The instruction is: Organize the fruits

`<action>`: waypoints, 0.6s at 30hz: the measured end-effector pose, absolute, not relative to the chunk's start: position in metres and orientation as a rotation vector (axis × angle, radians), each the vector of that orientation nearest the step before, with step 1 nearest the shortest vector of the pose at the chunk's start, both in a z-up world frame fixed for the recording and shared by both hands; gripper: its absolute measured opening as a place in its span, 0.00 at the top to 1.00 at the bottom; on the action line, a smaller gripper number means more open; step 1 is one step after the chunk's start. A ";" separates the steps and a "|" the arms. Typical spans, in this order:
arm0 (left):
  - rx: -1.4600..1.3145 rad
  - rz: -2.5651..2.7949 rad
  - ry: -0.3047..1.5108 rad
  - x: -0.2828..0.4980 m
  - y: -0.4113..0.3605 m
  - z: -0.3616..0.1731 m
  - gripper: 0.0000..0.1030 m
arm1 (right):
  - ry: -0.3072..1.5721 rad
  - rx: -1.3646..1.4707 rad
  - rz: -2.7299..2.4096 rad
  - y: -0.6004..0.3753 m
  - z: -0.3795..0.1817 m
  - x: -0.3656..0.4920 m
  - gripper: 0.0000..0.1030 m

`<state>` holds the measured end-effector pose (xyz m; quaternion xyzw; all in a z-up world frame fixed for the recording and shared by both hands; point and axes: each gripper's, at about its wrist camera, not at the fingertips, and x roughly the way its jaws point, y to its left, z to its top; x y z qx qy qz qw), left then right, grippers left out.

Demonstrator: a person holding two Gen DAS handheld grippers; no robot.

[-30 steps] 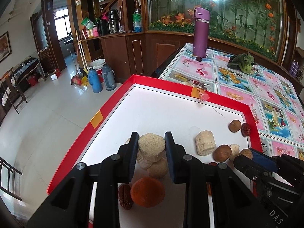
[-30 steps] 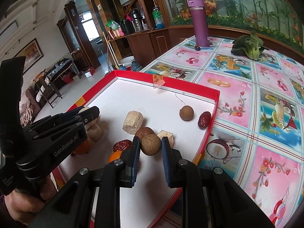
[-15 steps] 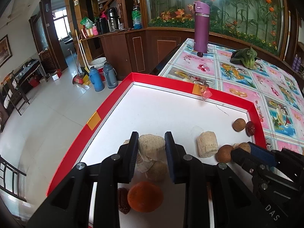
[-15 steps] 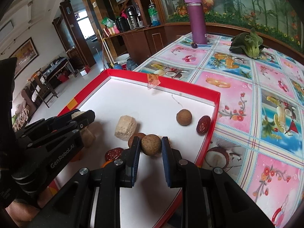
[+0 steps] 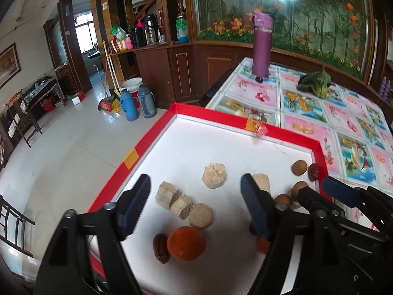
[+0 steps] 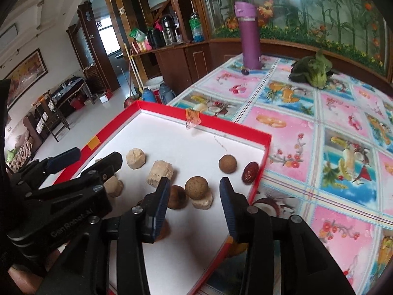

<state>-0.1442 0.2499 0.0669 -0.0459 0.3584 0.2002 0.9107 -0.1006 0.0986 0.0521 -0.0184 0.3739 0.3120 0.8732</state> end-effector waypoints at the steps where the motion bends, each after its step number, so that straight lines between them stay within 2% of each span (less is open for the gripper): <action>1: -0.100 0.419 0.718 -0.150 0.250 0.073 0.18 | 0.768 -0.037 0.653 0.096 0.056 -0.104 0.58; 6: -0.095 0.432 0.655 -0.172 0.243 0.096 0.13 | 0.698 -0.036 0.653 0.084 0.077 -0.126 0.51; 11: -0.075 0.455 0.585 -0.200 0.230 0.121 0.00 | 0.631 -0.034 0.657 0.070 0.097 -0.150 0.42; 18: -0.019 0.508 0.560 -0.233 0.210 0.138 0.00 | 0.541 -0.026 0.663 0.041 0.119 -0.191 0.30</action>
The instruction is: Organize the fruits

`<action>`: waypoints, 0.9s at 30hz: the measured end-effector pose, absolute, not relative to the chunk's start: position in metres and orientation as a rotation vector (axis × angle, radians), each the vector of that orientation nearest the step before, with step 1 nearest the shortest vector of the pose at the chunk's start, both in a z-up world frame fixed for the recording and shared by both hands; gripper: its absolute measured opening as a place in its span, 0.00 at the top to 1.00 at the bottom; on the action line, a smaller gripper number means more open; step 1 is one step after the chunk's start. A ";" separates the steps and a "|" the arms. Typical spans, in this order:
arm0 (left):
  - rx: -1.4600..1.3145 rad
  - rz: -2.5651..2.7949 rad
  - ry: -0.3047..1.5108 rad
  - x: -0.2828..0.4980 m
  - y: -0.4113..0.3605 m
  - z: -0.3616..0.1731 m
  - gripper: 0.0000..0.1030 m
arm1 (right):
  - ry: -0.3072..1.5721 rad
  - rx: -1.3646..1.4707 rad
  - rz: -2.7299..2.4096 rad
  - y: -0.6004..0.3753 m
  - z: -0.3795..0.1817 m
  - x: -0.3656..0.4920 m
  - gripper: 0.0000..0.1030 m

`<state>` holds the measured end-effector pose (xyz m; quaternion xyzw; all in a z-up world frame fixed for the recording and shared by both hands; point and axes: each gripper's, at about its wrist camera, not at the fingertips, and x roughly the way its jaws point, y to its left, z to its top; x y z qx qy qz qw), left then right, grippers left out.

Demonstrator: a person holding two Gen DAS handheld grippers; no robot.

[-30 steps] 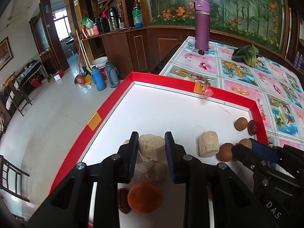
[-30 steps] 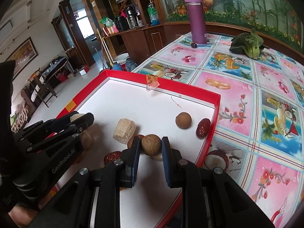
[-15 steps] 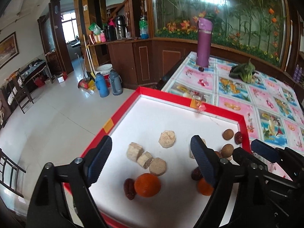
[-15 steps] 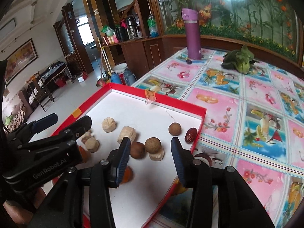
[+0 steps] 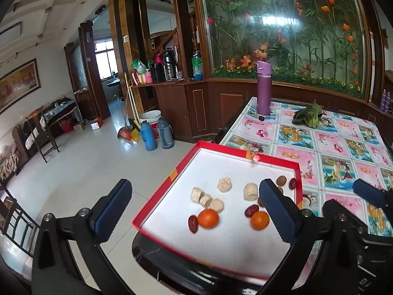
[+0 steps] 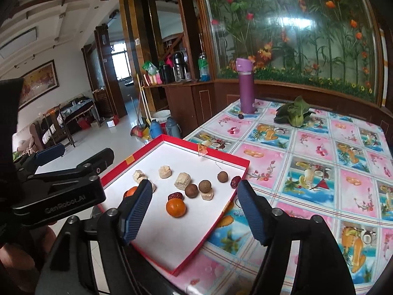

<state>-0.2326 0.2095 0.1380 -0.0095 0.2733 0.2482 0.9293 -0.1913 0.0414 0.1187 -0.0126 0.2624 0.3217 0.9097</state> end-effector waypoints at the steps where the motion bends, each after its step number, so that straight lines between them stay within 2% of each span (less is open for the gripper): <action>1: -0.013 0.516 0.572 -0.236 0.207 0.138 0.00 | 0.526 -0.027 0.658 0.038 0.120 -0.196 0.27; 2: -0.004 0.525 0.580 -0.238 0.204 0.137 0.00 | 0.513 -0.028 0.652 0.035 0.121 -0.202 0.24; 7: 0.084 0.626 0.575 -0.257 0.191 0.137 0.00 | 0.461 -0.037 0.649 0.023 0.125 -0.222 0.22; 16: -0.014 0.501 0.496 -0.290 0.190 0.155 0.00 | 0.437 -0.030 0.647 0.017 0.130 -0.235 0.22; 27: 0.051 0.589 0.456 -0.309 0.183 0.168 0.00 | 0.423 -0.023 0.656 0.019 0.136 -0.247 0.22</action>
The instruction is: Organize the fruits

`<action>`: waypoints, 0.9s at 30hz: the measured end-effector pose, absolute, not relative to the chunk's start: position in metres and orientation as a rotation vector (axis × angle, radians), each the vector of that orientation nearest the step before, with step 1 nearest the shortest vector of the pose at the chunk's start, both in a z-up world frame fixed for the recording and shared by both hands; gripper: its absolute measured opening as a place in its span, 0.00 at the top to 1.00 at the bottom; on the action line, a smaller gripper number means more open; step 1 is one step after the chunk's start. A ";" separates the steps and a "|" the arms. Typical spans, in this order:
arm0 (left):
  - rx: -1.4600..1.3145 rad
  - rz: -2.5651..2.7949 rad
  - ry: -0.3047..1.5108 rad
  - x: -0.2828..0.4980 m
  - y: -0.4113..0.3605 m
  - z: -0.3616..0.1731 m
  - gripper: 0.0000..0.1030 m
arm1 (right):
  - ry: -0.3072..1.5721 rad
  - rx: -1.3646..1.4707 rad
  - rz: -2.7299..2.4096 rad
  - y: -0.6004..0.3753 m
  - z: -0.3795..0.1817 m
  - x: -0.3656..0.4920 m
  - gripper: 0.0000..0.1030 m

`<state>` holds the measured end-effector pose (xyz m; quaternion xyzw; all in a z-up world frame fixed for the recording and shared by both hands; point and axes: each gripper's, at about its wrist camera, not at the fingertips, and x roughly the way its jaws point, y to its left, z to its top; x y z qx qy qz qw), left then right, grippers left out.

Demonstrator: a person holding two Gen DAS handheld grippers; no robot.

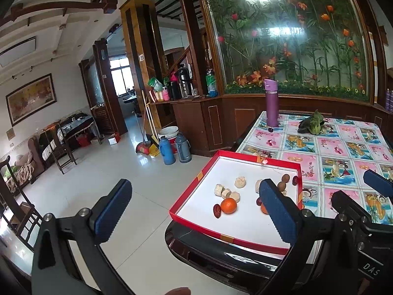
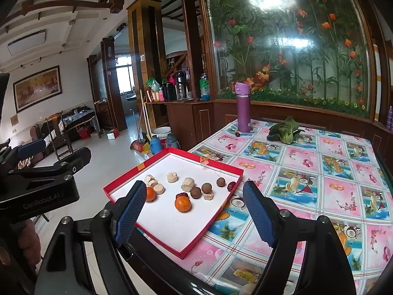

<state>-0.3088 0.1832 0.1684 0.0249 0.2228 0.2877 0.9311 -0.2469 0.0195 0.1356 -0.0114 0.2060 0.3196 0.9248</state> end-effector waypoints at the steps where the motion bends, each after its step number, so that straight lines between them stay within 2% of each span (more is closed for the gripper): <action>1: 0.048 0.584 0.454 -0.310 0.183 0.168 0.00 | 0.421 -0.019 0.656 0.018 0.136 -0.247 0.22; 27: -0.003 0.542 0.426 -0.328 0.180 0.179 0.00 | 0.399 -0.019 0.661 0.020 0.140 -0.260 0.22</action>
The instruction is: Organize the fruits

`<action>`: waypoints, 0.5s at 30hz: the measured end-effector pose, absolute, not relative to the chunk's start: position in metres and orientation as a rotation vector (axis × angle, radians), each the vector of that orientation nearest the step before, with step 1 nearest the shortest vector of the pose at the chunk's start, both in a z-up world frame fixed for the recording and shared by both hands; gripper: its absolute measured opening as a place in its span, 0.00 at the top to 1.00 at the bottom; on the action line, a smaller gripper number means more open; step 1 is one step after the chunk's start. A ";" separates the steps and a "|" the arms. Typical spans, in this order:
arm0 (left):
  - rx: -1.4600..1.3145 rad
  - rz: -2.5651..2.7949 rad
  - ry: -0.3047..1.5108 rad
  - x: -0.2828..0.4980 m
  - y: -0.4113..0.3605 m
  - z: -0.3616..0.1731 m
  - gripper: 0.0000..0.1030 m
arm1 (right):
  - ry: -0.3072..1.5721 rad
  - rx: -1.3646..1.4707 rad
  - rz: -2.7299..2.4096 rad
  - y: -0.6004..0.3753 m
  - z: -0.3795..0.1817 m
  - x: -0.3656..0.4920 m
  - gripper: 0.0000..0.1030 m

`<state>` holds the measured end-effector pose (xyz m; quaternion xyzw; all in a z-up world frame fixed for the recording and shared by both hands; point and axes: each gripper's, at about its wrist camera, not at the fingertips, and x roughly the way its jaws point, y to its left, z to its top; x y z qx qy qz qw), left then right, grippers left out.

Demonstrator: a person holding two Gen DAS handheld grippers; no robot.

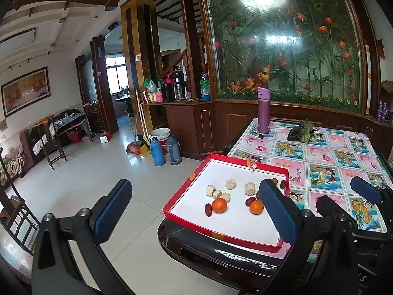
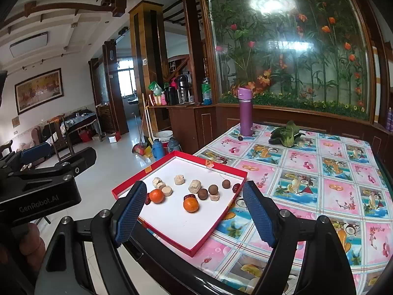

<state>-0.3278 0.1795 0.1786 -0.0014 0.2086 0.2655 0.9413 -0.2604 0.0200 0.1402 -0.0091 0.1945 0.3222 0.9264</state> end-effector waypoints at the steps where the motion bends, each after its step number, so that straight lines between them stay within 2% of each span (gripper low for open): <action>1: -0.004 0.542 0.425 -0.328 0.180 0.179 0.00 | 0.396 -0.024 0.661 0.021 0.140 -0.261 0.22; 15: -0.026 0.523 0.421 -0.333 0.183 0.180 0.00 | 0.394 -0.036 0.664 0.029 0.144 -0.266 0.22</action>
